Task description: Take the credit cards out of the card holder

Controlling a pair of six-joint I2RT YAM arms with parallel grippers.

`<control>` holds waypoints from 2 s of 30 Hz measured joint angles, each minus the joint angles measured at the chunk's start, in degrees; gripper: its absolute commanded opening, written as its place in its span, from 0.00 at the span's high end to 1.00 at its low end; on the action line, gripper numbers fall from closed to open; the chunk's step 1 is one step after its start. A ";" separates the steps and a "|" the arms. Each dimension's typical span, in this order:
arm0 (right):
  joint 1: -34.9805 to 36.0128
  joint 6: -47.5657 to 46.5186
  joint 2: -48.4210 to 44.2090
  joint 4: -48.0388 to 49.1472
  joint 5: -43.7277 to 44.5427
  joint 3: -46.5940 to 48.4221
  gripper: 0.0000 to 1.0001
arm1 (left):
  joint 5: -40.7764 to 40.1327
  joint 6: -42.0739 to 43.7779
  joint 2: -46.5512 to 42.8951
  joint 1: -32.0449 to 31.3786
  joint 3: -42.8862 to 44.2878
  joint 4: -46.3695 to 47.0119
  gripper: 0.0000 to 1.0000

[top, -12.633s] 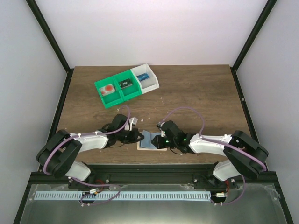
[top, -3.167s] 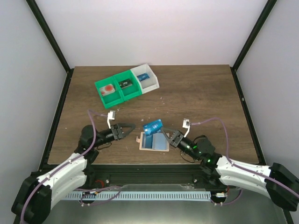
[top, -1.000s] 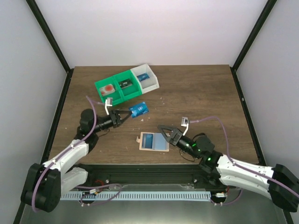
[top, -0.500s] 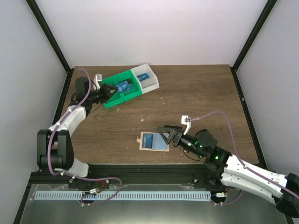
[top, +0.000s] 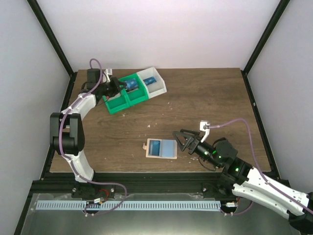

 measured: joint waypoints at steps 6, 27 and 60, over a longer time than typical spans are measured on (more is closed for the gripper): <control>0.00 -0.04 -0.22 -1.68 0.72 0.00 0.00 | -1.60 -2.89 2.60 -4.09 5.11 1.29 1.00; 0.00 -0.70 -5.53 -8.74 1.88 0.02 0.00 | -11.04 -13.51 24.90 -9.29 28.48 -1.14 1.00; 0.02 -2.16 -8.41 -11.69 6.27 0.79 0.00 | -15.69 -17.73 41.75 -10.84 49.68 -7.45 0.94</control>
